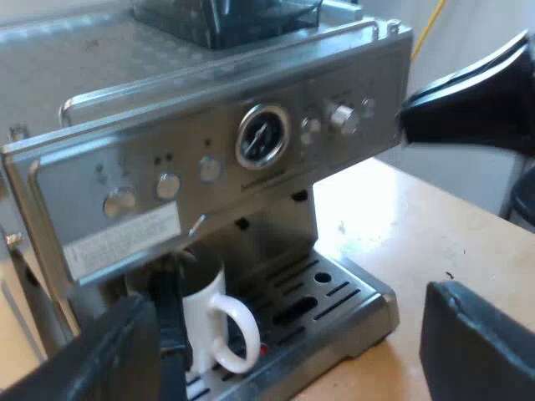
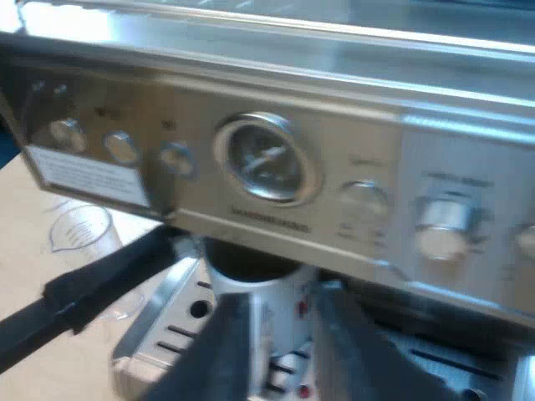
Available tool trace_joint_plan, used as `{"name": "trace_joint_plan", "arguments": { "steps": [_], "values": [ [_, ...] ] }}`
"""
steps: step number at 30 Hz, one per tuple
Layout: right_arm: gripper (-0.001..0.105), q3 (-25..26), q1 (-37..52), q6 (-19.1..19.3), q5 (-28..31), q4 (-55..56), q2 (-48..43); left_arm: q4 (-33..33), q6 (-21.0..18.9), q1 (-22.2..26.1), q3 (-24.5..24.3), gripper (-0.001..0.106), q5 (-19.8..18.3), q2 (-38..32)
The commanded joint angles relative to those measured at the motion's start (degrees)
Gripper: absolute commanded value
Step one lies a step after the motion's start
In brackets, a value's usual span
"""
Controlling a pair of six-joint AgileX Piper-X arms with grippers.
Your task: Place mug into machine
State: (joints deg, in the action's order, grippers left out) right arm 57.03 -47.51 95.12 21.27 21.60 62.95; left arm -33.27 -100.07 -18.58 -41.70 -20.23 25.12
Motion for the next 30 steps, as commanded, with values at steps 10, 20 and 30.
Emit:
{"name": "trace_joint_plan", "arguments": {
  "steps": [10, 20, 30],
  "values": [
    [0.062, 0.1, 17.8, -0.2, -6.3, 8.3, -5.4, 0.3, -2.8, 1.9, -4.9, 0.066, -0.5, 9.4],
    [0.062, 0.1, 37.3, 2.0, -12.8, 19.3, -10.8, -1.2, -2.8, 15.7, -6.2, 0.066, -2.7, 10.7],
    [0.062, 0.0, 47.3, 11.8, -16.1, 27.4, -20.3, -6.9, 0.3, 17.3, -6.2, 0.066, -2.7, 5.3]
  ]
}}
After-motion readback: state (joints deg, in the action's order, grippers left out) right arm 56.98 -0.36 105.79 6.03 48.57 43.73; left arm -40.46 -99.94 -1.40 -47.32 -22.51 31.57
